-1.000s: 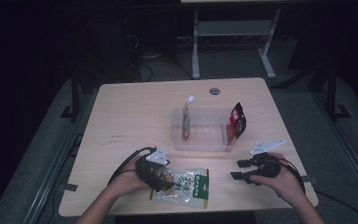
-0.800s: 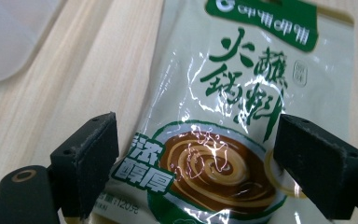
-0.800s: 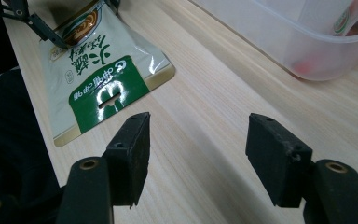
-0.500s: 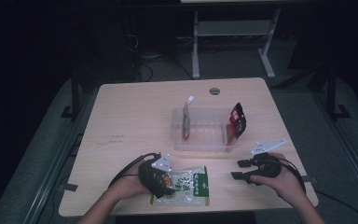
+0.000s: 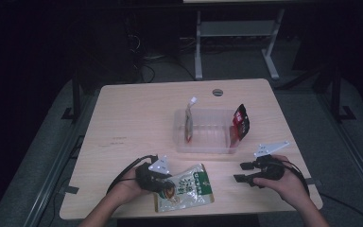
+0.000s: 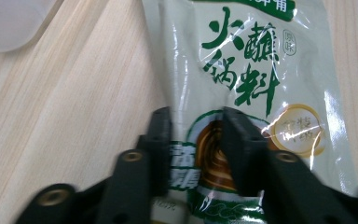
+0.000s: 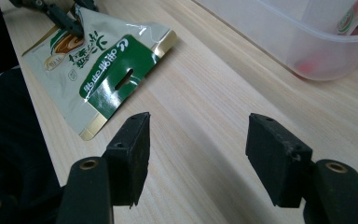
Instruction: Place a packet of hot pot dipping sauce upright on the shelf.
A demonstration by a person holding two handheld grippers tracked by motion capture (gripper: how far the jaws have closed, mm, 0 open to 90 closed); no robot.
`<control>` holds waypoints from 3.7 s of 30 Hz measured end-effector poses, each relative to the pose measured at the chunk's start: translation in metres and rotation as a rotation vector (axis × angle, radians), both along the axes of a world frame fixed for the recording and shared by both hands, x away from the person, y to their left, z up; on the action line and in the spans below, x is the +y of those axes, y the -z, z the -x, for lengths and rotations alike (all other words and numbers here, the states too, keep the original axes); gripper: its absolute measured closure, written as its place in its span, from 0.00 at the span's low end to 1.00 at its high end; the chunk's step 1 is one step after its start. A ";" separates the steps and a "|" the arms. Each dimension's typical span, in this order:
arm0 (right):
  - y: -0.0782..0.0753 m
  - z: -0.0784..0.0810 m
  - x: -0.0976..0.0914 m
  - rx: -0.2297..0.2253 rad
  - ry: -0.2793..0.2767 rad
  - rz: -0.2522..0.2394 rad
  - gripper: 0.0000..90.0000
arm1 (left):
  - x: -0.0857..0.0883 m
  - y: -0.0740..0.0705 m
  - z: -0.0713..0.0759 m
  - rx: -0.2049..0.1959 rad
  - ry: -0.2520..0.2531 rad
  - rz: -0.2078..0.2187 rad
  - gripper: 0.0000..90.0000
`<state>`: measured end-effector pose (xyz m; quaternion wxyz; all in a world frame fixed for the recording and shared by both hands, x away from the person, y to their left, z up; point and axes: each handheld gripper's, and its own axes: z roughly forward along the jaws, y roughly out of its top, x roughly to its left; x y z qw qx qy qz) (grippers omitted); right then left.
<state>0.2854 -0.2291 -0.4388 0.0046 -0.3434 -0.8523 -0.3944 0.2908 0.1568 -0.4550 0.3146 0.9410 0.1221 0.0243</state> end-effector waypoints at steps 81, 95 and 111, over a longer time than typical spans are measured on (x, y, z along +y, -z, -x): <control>-0.013 -0.043 0.091 0.169 -0.292 -0.330 0.78 | 0.021 -0.051 0.009 -0.074 -0.064 0.330 1.00; -0.015 -0.041 0.090 0.185 -0.293 -0.302 0.99 | 0.018 -0.046 0.006 -0.057 -0.059 0.323 0.99; -0.021 -0.041 0.085 0.192 -0.311 -0.356 1.00 | 0.019 -0.041 0.002 -0.053 -0.099 0.314 0.56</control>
